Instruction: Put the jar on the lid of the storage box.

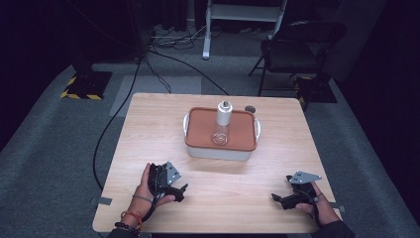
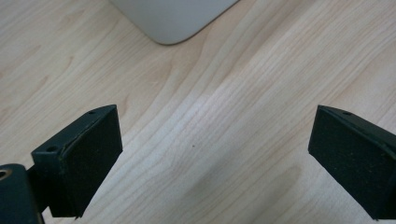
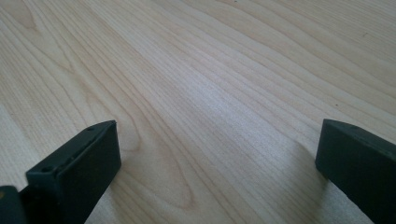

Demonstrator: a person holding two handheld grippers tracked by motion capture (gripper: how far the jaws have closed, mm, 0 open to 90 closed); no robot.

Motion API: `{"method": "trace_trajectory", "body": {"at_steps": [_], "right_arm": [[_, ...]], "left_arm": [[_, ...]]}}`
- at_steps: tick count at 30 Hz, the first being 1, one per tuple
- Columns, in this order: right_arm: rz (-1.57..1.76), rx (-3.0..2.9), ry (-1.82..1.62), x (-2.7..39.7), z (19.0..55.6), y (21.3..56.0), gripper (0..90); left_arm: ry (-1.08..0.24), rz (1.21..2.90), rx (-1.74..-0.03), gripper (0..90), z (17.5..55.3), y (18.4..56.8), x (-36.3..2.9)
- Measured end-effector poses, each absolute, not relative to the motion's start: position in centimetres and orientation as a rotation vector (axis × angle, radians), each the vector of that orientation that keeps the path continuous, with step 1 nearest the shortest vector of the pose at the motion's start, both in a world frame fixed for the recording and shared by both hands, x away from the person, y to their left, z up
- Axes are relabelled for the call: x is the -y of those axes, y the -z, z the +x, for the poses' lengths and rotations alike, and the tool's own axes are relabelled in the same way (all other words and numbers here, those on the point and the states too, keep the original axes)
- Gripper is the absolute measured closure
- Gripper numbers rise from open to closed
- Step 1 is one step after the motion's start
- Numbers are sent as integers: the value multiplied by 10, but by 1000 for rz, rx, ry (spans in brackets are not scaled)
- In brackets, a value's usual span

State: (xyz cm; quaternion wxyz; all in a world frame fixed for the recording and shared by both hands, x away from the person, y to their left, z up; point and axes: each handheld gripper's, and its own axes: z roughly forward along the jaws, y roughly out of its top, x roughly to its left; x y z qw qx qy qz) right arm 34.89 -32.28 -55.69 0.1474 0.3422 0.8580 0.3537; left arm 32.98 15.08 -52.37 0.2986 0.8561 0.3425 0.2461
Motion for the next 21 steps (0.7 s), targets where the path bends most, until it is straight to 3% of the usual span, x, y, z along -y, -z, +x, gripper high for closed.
{"method": "trace_trajectory", "body": {"at_steps": [21], "right_arm": [[985,-2468,-1018,323,349,557,0]], "left_arm": [[-641,2318,-982,27,320,540,-173]]}}
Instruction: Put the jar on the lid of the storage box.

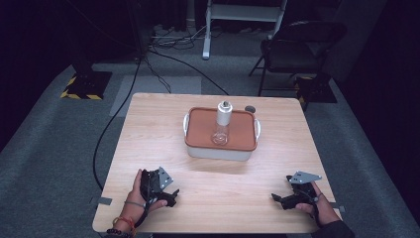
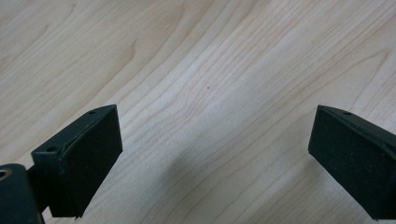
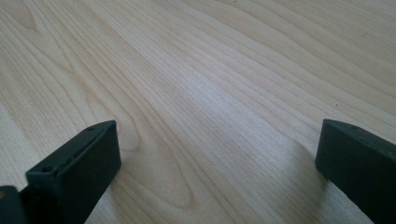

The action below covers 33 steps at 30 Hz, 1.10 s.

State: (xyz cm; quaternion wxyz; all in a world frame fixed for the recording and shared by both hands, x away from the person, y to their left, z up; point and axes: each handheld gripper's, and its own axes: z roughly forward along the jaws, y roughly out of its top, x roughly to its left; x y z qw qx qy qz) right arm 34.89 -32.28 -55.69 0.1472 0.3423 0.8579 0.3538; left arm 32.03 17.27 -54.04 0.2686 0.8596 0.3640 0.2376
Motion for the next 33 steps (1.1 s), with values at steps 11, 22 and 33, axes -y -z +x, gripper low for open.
{"method": "trace_trajectory", "body": {"at_steps": [11,22,33], "right_arm": [[985,-2469,-1018,323,349,557,0],[985,-2469,-1018,323,349,557,0],[985,-2469,-1018,323,349,557,0]], "left_arm": [[-628,2325,-992,27,317,546,-176],[-578,2263,-1040,20,313,550,-188],[-468,2172,-1082,17,314,558,-200]]}}
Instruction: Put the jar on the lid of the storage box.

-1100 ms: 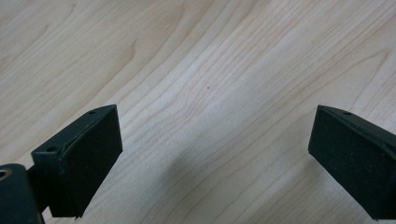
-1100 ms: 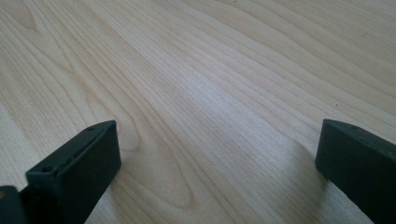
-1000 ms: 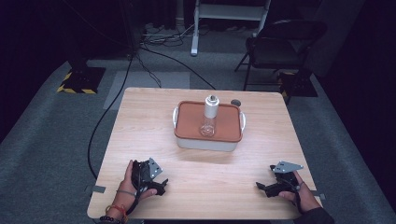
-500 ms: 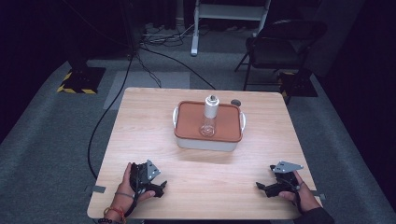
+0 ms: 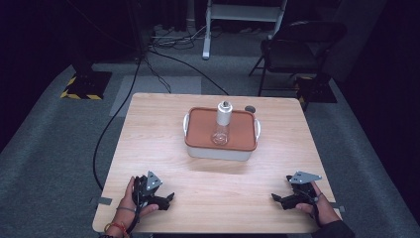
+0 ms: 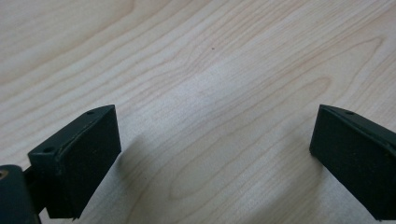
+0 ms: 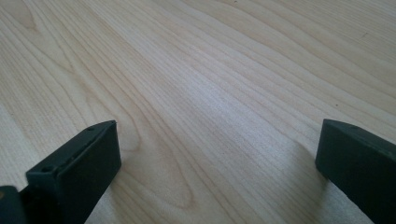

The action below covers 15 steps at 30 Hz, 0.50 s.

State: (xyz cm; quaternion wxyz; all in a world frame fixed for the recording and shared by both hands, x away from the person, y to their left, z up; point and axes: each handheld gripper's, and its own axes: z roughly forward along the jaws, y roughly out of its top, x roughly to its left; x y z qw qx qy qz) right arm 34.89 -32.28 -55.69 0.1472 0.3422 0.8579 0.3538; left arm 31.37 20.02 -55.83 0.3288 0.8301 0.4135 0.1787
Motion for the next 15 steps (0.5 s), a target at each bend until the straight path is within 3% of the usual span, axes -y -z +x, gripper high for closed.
{"method": "trace_trajectory", "body": {"at_steps": [15], "right_arm": [[985,-2468,-1018,323,349,557,0]], "left_arm": [[-424,2171,-1093,5,315,559,-202]]}}
